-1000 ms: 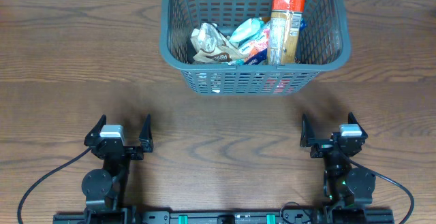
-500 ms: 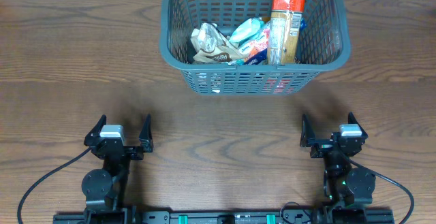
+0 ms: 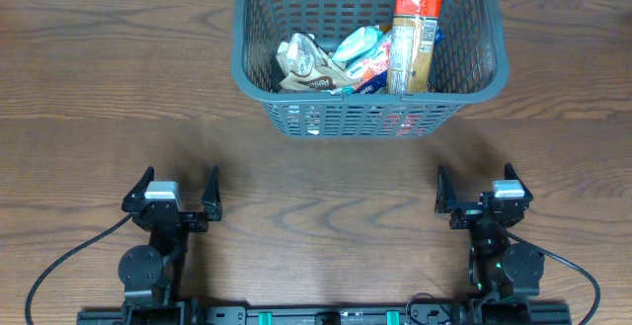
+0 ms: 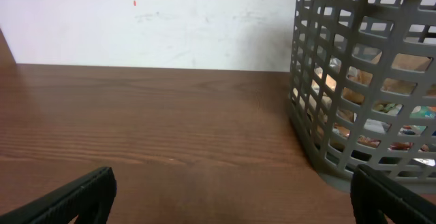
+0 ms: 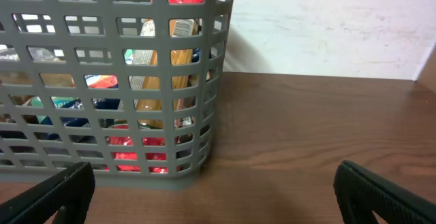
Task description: Pack container
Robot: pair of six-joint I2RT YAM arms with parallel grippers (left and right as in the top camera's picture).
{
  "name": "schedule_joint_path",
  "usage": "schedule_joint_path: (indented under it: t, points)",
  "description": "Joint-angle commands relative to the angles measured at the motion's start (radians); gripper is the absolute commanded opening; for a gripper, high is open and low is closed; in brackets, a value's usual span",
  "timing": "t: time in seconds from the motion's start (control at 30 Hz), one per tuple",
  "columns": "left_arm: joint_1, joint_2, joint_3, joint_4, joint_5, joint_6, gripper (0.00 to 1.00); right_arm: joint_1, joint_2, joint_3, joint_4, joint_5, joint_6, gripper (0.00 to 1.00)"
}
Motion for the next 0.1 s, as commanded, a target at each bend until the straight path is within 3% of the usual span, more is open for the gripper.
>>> schedule_joint_path:
  t: [0.0,0.07]
  points:
    - [-0.003,-0.006,-0.014,-0.039,0.015,-0.005,0.99,0.008,-0.007,-0.002,-0.004,0.002,-0.012,0.99]
    - [-0.003,-0.006,-0.014,-0.039,0.015,-0.005,0.98,0.008,-0.007,-0.002,-0.005,0.002,-0.012,0.99]
